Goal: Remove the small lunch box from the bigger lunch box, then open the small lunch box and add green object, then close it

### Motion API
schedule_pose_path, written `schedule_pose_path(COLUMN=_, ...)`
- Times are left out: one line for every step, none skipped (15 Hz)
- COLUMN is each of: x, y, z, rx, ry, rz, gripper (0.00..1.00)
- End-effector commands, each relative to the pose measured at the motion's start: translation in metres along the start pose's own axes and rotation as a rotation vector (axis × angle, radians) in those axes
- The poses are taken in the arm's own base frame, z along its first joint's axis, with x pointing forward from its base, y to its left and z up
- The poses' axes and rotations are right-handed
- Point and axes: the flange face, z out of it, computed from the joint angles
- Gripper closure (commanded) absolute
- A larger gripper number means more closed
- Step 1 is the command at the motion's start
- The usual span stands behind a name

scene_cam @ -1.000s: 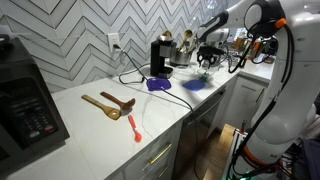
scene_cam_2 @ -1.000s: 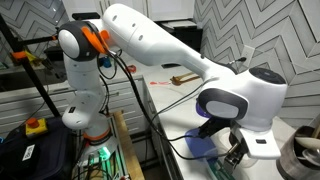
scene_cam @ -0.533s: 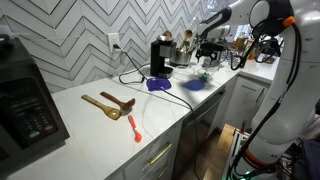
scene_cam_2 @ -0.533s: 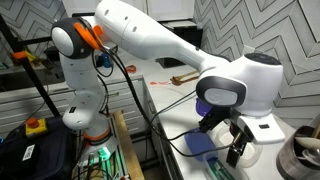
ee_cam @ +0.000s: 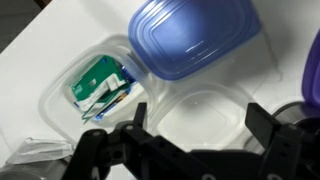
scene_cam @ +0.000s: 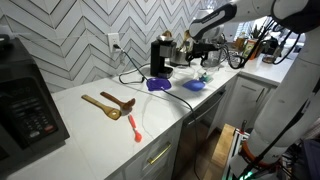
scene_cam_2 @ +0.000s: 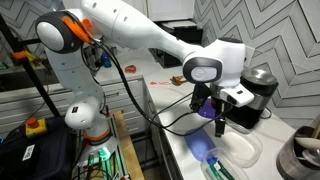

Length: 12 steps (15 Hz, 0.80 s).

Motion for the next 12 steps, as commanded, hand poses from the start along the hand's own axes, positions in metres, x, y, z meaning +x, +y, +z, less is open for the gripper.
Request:
schedule_pose_path(x=-0.046, y=-0.023, z=0.014, rx=0.016, ry=-0.038, rz=-0.200, gripper=0.00)
schedule_pose_path(x=-0.054, y=-0.030, z=0.023, rx=0.022, ry=-0.056, rz=-0.254, gripper=0.00)
schedule_pose_path(x=-0.061, y=-0.036, z=0.033, rx=0.023, ry=-0.079, rz=-0.306, gripper=0.00)
schedule_pose_path(x=-0.067, y=-0.041, z=0.043, rx=0.020, ry=-0.103, rz=-0.360, gripper=0.00)
schedule_pose_path(x=-0.072, y=-0.045, z=0.054, rx=0.012, ry=-0.122, rz=-0.414, gripper=0.00)
schedule_pose_path(x=-0.076, y=-0.049, z=0.063, rx=-0.003, ry=-0.136, rz=-0.469, gripper=0.00)
schedule_pose_path(x=-0.080, y=-0.052, z=0.070, rx=-0.006, ry=-0.143, rz=-0.523, gripper=0.00)
schedule_pose_path(x=-0.082, y=-0.056, z=0.075, rx=-0.023, ry=-0.143, rz=-0.577, gripper=0.00)
schedule_pose_path(x=-0.084, y=-0.059, z=0.079, rx=-0.032, ry=-0.131, rz=-0.630, gripper=0.00)
schedule_pose_path(x=-0.085, y=-0.062, z=0.082, rx=-0.041, ry=-0.124, rz=-0.676, gripper=0.00)
schedule_pose_path(x=-0.085, y=-0.064, z=0.085, rx=-0.049, ry=-0.114, rz=-0.711, gripper=0.00)
schedule_pose_path(x=-0.086, y=-0.067, z=0.088, rx=-0.054, ry=-0.104, rz=-0.743, gripper=0.00)
